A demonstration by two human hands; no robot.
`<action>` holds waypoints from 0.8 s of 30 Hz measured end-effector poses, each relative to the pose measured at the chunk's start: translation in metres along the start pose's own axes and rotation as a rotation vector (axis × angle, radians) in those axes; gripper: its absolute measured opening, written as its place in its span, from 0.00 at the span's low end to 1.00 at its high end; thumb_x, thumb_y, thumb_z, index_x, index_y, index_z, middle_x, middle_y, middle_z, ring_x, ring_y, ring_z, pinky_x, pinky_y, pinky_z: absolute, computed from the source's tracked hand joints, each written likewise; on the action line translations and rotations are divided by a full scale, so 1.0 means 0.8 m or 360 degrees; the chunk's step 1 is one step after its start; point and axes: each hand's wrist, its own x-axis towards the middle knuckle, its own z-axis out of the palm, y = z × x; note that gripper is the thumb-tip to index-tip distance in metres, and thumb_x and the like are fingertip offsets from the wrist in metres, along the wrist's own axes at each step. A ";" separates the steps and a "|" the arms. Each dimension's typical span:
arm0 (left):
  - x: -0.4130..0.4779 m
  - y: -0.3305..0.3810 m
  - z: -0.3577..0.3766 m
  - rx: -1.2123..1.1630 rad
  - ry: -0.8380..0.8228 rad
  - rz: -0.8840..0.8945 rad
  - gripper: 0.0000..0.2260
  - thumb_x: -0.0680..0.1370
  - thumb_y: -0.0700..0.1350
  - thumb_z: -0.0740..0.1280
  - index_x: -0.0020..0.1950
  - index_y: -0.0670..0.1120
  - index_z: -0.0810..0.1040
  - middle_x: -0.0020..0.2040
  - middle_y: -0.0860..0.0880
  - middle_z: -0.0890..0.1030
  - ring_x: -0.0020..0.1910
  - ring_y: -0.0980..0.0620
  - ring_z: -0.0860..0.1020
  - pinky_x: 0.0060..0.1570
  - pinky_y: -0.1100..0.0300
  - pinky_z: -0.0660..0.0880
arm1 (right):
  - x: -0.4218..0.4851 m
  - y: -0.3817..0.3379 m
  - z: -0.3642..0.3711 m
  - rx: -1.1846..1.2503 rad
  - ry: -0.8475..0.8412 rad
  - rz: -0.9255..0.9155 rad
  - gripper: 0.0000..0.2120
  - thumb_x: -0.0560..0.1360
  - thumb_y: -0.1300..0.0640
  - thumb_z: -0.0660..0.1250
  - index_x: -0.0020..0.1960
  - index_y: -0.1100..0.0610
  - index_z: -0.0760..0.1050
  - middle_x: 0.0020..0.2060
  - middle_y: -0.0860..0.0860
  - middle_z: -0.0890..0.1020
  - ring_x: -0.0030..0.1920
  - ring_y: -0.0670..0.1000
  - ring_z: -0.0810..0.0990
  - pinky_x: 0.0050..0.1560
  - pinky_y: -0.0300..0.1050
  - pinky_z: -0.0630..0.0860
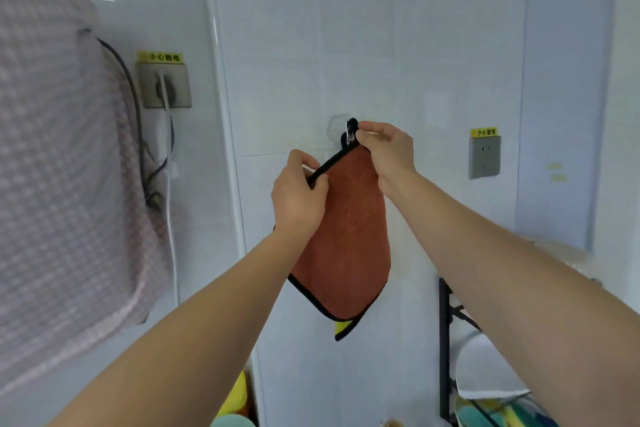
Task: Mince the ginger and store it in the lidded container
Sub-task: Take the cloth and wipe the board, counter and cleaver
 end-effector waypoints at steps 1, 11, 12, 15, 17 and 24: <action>0.005 0.000 0.002 -0.0003 0.0001 0.0008 0.06 0.77 0.41 0.65 0.52 0.48 0.72 0.40 0.53 0.76 0.37 0.54 0.75 0.39 0.55 0.75 | 0.005 0.001 0.002 -0.0026 0.0000 -0.0036 0.07 0.72 0.62 0.71 0.47 0.53 0.82 0.44 0.54 0.84 0.49 0.53 0.83 0.55 0.52 0.79; 0.027 -0.018 0.015 0.0037 0.0033 0.0058 0.07 0.75 0.39 0.64 0.50 0.49 0.72 0.43 0.51 0.77 0.39 0.56 0.74 0.35 0.64 0.69 | 0.026 0.007 0.005 -0.0489 -0.0080 -0.0461 0.09 0.73 0.60 0.68 0.51 0.51 0.81 0.34 0.47 0.81 0.39 0.46 0.80 0.47 0.43 0.79; 0.028 -0.018 0.016 0.0038 0.0039 0.0062 0.07 0.75 0.39 0.64 0.50 0.49 0.72 0.43 0.51 0.77 0.39 0.57 0.74 0.35 0.64 0.69 | 0.026 0.008 0.005 -0.0526 -0.0097 -0.0515 0.09 0.73 0.61 0.67 0.51 0.51 0.81 0.33 0.47 0.80 0.38 0.46 0.79 0.45 0.41 0.77; 0.030 -0.019 0.019 0.0038 0.0050 0.0067 0.07 0.75 0.39 0.64 0.50 0.49 0.73 0.43 0.51 0.77 0.39 0.58 0.73 0.36 0.64 0.68 | 0.028 0.008 0.005 -0.0624 -0.0158 -0.0671 0.10 0.74 0.62 0.66 0.52 0.53 0.81 0.33 0.47 0.79 0.36 0.44 0.77 0.41 0.33 0.73; 0.031 -0.020 0.019 0.0037 0.0054 0.0056 0.07 0.75 0.39 0.64 0.50 0.49 0.73 0.43 0.51 0.77 0.40 0.57 0.73 0.39 0.62 0.69 | 0.029 0.008 0.004 -0.0672 -0.0187 -0.0742 0.10 0.74 0.63 0.65 0.52 0.53 0.80 0.33 0.48 0.78 0.34 0.43 0.75 0.39 0.29 0.70; 0.030 -0.026 0.023 0.0079 0.0057 0.0019 0.07 0.74 0.40 0.65 0.50 0.49 0.74 0.44 0.51 0.78 0.41 0.54 0.75 0.41 0.59 0.71 | 0.032 0.003 0.002 -0.0884 -0.0383 -0.0795 0.13 0.74 0.66 0.62 0.54 0.52 0.77 0.34 0.48 0.73 0.31 0.45 0.69 0.35 0.29 0.67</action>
